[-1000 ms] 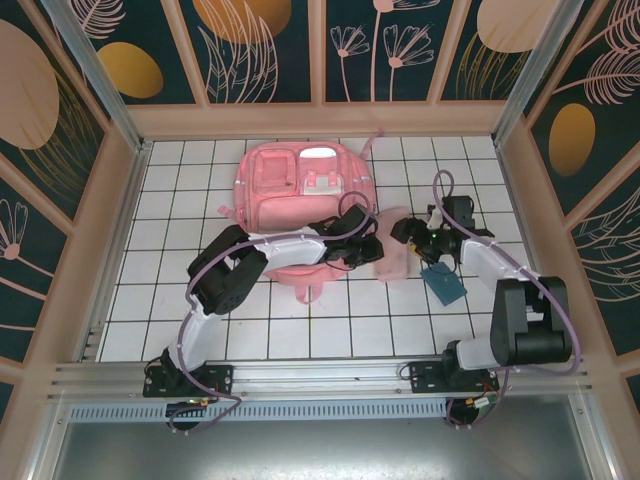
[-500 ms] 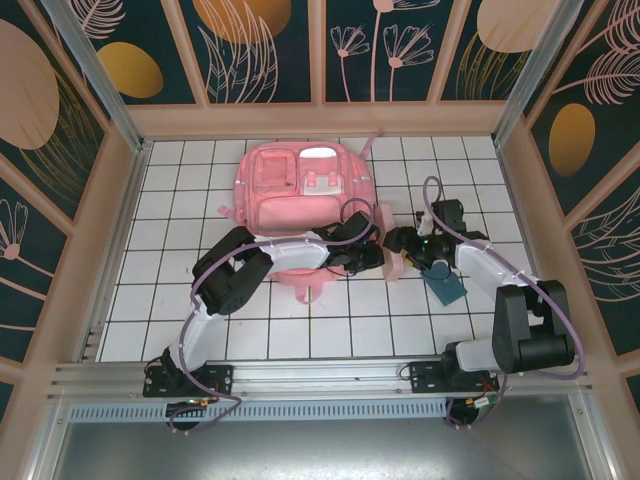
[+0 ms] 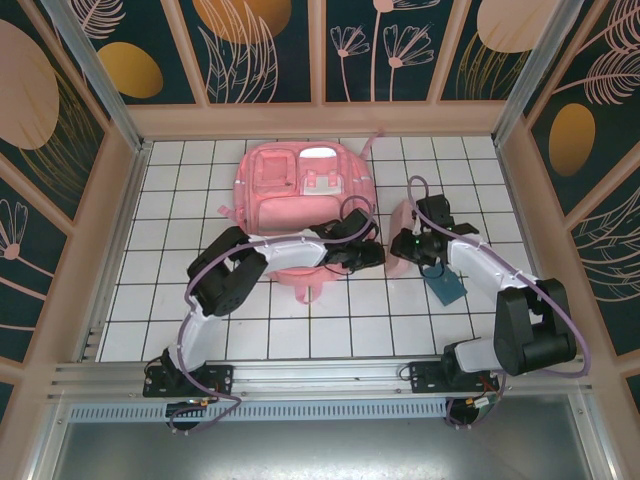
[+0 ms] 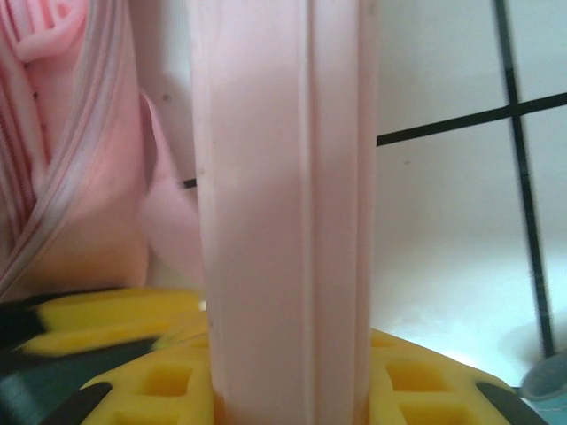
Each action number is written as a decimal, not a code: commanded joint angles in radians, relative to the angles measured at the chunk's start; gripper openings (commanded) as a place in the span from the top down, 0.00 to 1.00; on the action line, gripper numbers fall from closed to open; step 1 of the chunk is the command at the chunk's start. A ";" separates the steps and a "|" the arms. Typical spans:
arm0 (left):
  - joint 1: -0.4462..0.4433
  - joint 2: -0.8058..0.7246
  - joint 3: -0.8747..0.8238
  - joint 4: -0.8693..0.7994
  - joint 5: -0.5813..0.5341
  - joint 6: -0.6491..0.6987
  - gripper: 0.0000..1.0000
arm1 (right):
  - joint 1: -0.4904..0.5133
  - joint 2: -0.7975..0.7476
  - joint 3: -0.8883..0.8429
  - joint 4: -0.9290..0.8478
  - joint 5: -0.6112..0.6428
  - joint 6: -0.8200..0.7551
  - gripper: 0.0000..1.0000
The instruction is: Pack the student bag
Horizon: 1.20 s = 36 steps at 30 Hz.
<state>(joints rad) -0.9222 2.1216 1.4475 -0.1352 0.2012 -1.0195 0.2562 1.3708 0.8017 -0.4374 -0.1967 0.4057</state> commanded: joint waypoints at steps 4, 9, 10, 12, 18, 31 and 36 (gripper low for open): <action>0.073 -0.248 -0.054 -0.107 -0.028 0.064 0.49 | 0.006 -0.114 0.058 -0.020 0.091 0.030 0.80; 0.144 -0.400 -0.087 -0.199 -0.100 0.200 0.37 | 0.004 -0.182 0.081 -0.005 0.070 0.046 0.81; 0.148 -0.424 -0.082 -0.233 -0.135 0.265 0.33 | 0.003 -0.187 0.085 -0.001 0.061 0.048 0.81; 0.148 -0.459 -0.063 -0.335 -0.248 0.421 0.25 | 0.005 -0.191 0.090 0.007 0.038 0.054 0.81; 0.146 -0.466 -0.059 -0.518 -0.338 0.754 0.14 | 0.006 -0.189 0.095 0.033 -0.009 0.070 0.81; 0.148 -0.327 -0.090 -0.607 -0.435 1.128 0.23 | 0.003 -0.177 0.113 0.049 -0.026 0.075 0.81; 0.157 -0.290 -0.092 -0.582 -0.448 1.188 0.24 | 0.004 -0.179 0.123 0.053 -0.039 0.074 0.81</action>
<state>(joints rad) -0.7719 1.8122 1.3586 -0.7090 -0.2207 0.0826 0.2562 1.1957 0.8806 -0.4385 -0.2119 0.4774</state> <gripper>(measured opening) 0.762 0.302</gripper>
